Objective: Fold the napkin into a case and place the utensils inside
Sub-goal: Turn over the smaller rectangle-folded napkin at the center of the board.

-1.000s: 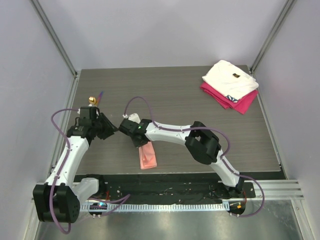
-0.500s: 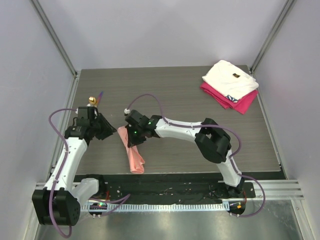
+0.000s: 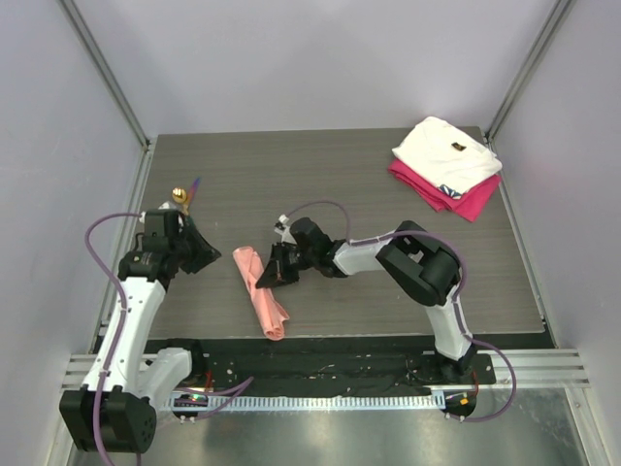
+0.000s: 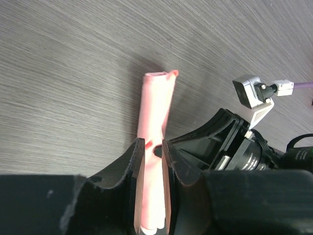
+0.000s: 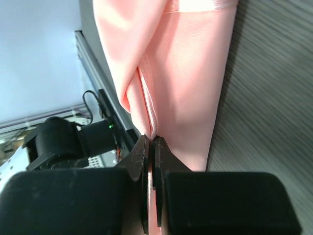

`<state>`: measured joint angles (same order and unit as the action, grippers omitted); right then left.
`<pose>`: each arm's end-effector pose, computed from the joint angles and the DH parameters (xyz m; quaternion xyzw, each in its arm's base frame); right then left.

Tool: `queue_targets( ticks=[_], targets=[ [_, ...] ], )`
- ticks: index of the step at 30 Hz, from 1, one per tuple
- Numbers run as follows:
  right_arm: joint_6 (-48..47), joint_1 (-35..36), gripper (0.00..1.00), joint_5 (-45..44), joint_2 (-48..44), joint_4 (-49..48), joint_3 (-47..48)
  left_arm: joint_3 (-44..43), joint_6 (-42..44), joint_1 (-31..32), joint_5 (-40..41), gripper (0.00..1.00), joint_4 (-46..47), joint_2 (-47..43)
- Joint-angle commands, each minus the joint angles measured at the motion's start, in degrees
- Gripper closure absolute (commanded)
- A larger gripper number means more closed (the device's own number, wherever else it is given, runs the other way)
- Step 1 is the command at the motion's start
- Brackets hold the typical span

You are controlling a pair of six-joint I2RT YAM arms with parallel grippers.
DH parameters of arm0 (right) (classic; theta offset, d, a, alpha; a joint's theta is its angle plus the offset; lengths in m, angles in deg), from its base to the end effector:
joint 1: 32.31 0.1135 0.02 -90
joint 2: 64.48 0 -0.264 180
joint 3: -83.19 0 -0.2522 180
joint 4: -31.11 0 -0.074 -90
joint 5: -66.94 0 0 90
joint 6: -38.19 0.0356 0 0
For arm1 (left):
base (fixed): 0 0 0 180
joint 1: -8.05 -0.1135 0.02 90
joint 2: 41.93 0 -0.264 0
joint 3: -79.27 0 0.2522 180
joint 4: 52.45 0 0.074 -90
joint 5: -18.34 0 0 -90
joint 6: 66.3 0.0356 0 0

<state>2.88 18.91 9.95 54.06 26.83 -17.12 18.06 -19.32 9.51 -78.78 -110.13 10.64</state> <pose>0.2530 0.3458 0.1283 -0.1064 0.8524 0.5074 0.0679 0.1804 -0.0090 0.2785 -0.3114 0.8819 -0.1860 0.3012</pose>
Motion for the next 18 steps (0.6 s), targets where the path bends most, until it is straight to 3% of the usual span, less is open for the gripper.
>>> queue_targets(
  ticks=[1,8,12,18],
  targets=[
    [4.8,-2.7,0.94,6.4,-4.8,-16.0,-5.4,1.6,0.0,0.0,-2.3,0.78,2.0,0.2],
    [5.8,-7.5,0.91,10.1,-8.6,-23.4,-14.8,3.1,-3.5,8.6,1.5,0.82,7.0,5.5],
    [2.6,-8.0,0.93,10.8,-9.9,-18.6,-14.2,3.1,-5.5,9.7,2.0,0.84,9.0,6.7],
    [3.6,-6.8,0.94,10.9,-10.0,-19.4,-11.2,4.1,-5.1,9.7,5.2,0.85,6.4,5.1]
  ],
)
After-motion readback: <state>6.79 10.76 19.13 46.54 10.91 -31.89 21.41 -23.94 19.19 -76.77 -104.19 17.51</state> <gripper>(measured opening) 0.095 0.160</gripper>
